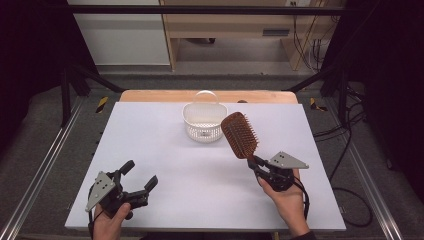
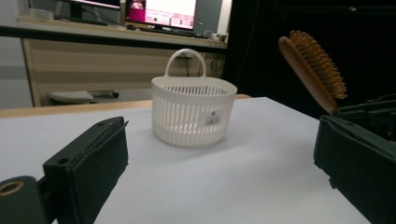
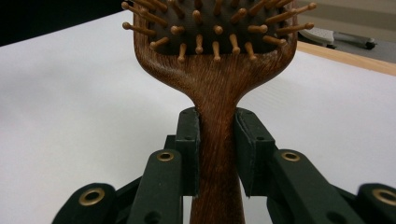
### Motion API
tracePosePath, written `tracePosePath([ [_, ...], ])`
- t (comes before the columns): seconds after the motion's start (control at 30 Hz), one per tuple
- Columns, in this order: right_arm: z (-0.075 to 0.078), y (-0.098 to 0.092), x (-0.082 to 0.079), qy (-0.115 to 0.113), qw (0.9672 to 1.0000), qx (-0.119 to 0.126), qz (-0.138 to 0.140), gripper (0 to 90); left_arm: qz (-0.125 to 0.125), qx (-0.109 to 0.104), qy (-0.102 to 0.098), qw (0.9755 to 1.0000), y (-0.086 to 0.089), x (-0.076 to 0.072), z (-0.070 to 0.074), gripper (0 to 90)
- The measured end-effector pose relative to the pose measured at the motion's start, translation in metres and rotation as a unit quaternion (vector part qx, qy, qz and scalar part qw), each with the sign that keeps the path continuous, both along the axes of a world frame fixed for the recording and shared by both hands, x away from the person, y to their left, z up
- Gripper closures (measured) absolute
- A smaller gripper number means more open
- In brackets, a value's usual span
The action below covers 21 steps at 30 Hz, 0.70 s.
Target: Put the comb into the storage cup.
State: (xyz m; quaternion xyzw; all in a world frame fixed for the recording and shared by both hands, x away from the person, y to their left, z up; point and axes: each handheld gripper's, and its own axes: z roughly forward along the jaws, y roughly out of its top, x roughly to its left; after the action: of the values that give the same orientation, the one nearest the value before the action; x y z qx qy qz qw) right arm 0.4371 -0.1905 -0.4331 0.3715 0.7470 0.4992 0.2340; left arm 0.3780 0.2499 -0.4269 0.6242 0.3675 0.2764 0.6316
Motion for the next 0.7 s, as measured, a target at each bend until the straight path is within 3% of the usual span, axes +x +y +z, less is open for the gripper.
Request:
tracePosePath([
  [0.07, 0.001, 0.005, 0.001, -0.001, 1.0000, 0.005, 0.004, 72.9, -0.007, 0.013, -0.014, 0.9998, -0.011, 0.007, 0.016, 2.9],
  [0.23, 0.001, 0.023, 0.004, -0.006, 0.9998, 0.007, 0.020, 72.9, -0.026, 0.020, -0.012, 0.9994, -0.030, 0.021, 0.034, 2.8],
  [0.3, -0.001, 0.031, 0.005, -0.008, 0.9996, 0.006, 0.026, 72.9, -0.034, 0.037, -0.017, 0.9986, -0.042, 0.028, 0.042, 3.0],
  [0.47, -0.004, 0.045, 0.004, -0.012, 0.9990, 0.005, 0.042, 72.9, -0.065, 0.026, -0.014, 0.9975, -0.069, 0.045, 0.054, 3.0],
  [0.57, -0.005, 0.049, 0.003, -0.013, 0.9988, 0.007, 0.048, 72.9, -0.089, -0.015, 0.005, 0.9959, -0.082, 0.054, 0.057, 3.0],
  [0.7, -0.005, 0.051, 0.001, -0.019, 0.9984, 0.010, 0.052, 72.9, -0.089, 0.007, 0.002, 0.9960, -0.095, 0.061, 0.062, 3.1],
])
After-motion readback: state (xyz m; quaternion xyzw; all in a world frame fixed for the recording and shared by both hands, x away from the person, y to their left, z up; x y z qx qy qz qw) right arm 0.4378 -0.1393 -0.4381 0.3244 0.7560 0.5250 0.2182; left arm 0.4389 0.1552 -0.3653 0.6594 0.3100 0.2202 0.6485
